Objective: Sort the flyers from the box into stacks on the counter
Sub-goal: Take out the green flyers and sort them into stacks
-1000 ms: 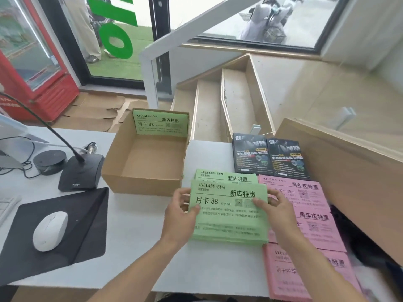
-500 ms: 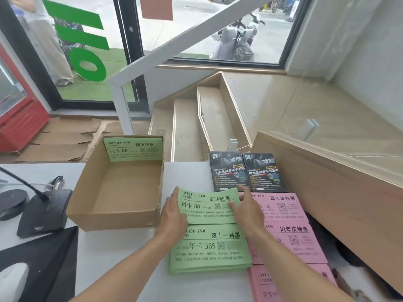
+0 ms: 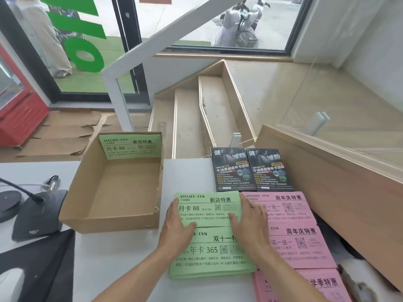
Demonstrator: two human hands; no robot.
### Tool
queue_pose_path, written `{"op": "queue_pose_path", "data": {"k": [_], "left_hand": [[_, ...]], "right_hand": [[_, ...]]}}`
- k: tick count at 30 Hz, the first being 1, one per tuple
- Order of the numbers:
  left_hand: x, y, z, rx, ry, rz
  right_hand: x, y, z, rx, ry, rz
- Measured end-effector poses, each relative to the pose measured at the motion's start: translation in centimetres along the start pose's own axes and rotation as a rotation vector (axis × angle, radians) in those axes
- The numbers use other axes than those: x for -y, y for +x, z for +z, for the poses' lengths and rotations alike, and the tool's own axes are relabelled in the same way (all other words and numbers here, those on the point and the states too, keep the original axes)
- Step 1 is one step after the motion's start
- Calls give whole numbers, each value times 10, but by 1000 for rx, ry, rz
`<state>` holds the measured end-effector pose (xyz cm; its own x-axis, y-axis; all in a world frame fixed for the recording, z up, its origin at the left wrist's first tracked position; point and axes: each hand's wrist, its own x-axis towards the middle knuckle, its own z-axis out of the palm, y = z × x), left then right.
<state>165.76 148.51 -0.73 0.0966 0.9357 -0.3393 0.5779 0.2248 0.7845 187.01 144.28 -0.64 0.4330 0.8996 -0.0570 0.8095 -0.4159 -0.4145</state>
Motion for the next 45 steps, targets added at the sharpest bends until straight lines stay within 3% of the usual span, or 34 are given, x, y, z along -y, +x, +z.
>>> {"op": "queue_pose_path", "data": {"k": [8, 11, 13, 21, 26, 30, 37, 41, 45], "left_hand": [[0, -5, -1, 15, 140, 44], [2, -8, 2, -51, 312, 246], [3, -9, 4, -88, 443, 352], [-7, -8, -4, 1, 578, 359], [-16, -17, -20, 60, 332, 479], [-24, -5, -53, -118, 102, 596], [-6, 51, -150, -444, 90, 422], [14, 69, -179, -479, 152, 253], [21, 79, -177, -401, 145, 154]], "right_hand": [[-1, -5, 1, -23, -23, -118], [4, -8, 1, -54, -34, -235], [9, -11, -1, 26, -77, -271], [26, -6, -12, 179, -245, -230], [53, 6, -28, 212, -218, -244], [100, 17, -34, 181, -45, -355], [211, 44, -10, 261, 40, -576], [266, 71, 15, 270, -8, -675], [300, 111, 45, 253, -120, -678]]}}
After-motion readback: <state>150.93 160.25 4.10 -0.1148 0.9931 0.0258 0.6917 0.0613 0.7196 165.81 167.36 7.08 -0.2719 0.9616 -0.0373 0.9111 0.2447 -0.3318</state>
